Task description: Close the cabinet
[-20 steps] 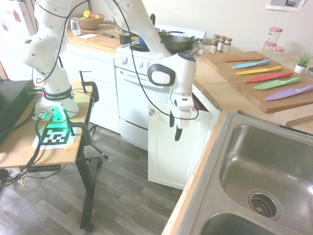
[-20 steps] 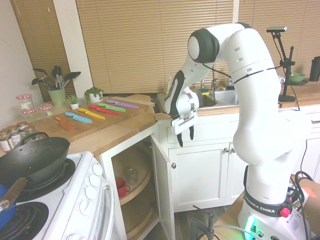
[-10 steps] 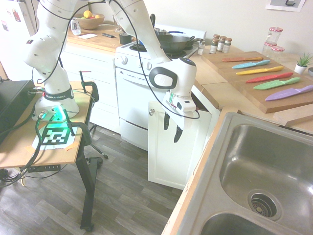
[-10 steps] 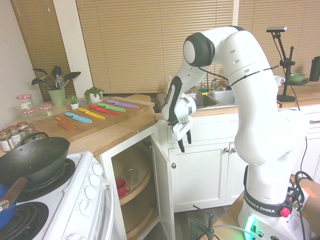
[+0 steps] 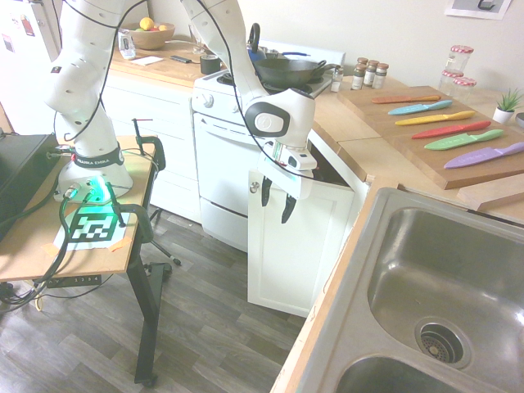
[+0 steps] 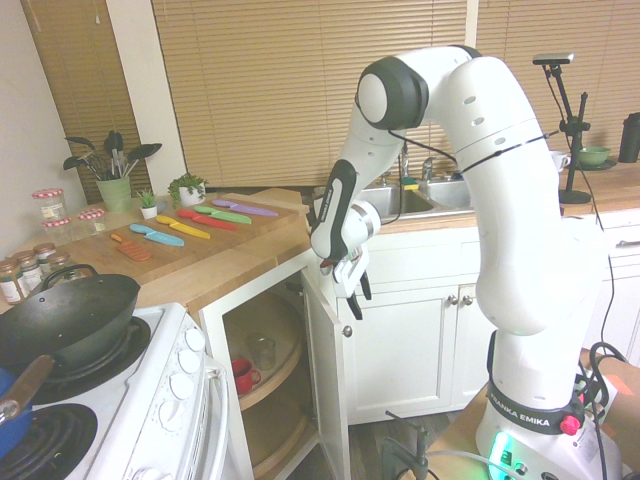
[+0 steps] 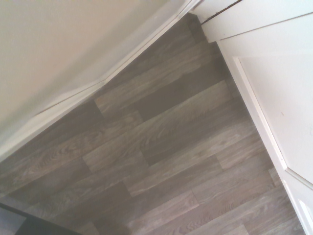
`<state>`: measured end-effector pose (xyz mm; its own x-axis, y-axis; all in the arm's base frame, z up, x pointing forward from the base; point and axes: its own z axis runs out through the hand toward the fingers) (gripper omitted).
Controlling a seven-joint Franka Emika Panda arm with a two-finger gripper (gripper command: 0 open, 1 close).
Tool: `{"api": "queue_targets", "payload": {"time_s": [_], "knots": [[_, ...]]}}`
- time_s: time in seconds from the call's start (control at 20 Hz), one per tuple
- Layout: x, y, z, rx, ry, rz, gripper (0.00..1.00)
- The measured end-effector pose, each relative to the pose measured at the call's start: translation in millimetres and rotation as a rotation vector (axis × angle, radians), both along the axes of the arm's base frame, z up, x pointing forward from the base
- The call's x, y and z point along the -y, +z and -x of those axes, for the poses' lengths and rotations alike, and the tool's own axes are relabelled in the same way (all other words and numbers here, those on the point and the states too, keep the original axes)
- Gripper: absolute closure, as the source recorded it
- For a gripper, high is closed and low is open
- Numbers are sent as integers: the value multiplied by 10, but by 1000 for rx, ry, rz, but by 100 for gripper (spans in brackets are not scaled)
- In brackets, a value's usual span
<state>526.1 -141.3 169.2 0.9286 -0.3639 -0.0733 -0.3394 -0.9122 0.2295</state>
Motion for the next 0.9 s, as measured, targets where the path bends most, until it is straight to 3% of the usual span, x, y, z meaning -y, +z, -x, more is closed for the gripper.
{"api": "queue_targets", "payload": {"time_s": [0.15,0.2,0.9], "knots": [[-60,14,-22,-1,8,0,0],[-82,18,-31,0,11,0,100],[10,155,-146,41,31,-12,100]]}}
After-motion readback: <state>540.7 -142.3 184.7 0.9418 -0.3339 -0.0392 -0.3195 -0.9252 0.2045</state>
